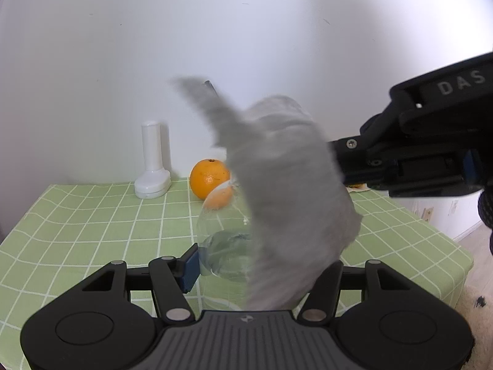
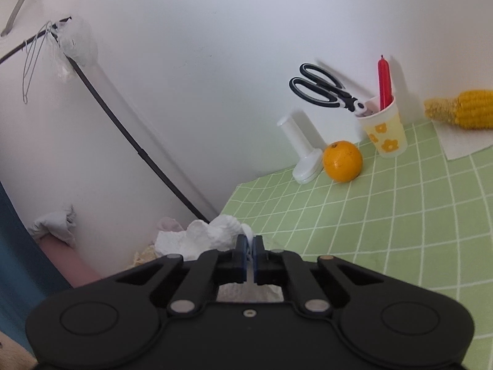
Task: Clean container
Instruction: 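Wipe the bottle side with the towel in the right gripper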
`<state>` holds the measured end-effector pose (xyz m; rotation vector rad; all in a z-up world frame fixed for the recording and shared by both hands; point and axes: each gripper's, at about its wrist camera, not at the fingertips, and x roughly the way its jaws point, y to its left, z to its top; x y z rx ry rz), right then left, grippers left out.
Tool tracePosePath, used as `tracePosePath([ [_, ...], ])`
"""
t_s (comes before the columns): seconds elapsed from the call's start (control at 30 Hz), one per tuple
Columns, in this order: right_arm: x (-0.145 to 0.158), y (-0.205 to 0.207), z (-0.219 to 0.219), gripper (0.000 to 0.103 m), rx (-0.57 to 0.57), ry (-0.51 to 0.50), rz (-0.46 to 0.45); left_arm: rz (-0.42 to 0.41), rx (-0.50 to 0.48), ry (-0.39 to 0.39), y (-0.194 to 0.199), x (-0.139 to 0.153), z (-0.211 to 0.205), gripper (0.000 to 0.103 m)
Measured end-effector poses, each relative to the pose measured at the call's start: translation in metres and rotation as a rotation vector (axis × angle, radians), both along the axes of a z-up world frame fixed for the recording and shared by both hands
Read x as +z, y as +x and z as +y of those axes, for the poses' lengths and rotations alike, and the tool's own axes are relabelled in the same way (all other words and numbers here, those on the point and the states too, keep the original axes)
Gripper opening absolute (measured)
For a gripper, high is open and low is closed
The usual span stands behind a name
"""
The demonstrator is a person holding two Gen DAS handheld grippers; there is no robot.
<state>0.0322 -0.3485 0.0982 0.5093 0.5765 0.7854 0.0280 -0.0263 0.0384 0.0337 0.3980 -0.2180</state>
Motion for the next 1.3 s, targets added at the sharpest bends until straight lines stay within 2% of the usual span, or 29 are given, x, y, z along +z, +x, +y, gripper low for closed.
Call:
tracePosePath([
  [0.03, 0.0, 0.001, 0.0, 0.003, -0.011, -0.017, -0.007, 0.0, 0.0, 0.008, 0.025, -0.008, 0.011, 0.06],
  [0.07, 0.0, 0.002, 0.0, 0.003, -0.02, -0.028, -0.013, 0.0, 0.001, 0.011, 0.032, -0.011, 0.014, 0.06],
  [0.3, -0.003, 0.018, 0.012, 0.003, -0.01, -0.067, -0.042, 0.009, 0.021, -0.018, 0.017, -0.007, 0.002, 0.06],
  [0.43, -0.015, 0.027, 0.011, 0.003, -0.049, -0.08, 0.006, -0.002, 0.014, 0.023, 0.008, -0.006, -0.013, 0.06],
  [0.7, -0.038, 0.033, 0.01, 0.002, -0.08, -0.082, 0.075, -0.004, 0.028, 0.022, -0.005, -0.004, -0.039, 0.06],
  [0.93, -0.038, 0.04, -0.007, 0.002, -0.143, -0.025, 0.094, -0.012, 0.027, 0.018, -0.003, 0.002, -0.06, 0.06],
  [1.2, -0.022, 0.037, -0.031, 0.002, -0.226, 0.031, 0.051, 0.019, 0.028, 0.03, -0.011, 0.013, -0.101, 0.061],
  [1.27, -0.02, 0.036, -0.033, 0.002, -0.239, 0.04, 0.044, -0.007, 0.023, 0.04, -0.025, 0.021, -0.109, 0.066],
  [1.3, -0.02, 0.035, -0.034, 0.002, -0.243, 0.047, 0.042, -0.026, 0.024, 0.044, -0.033, 0.026, -0.113, 0.075],
])
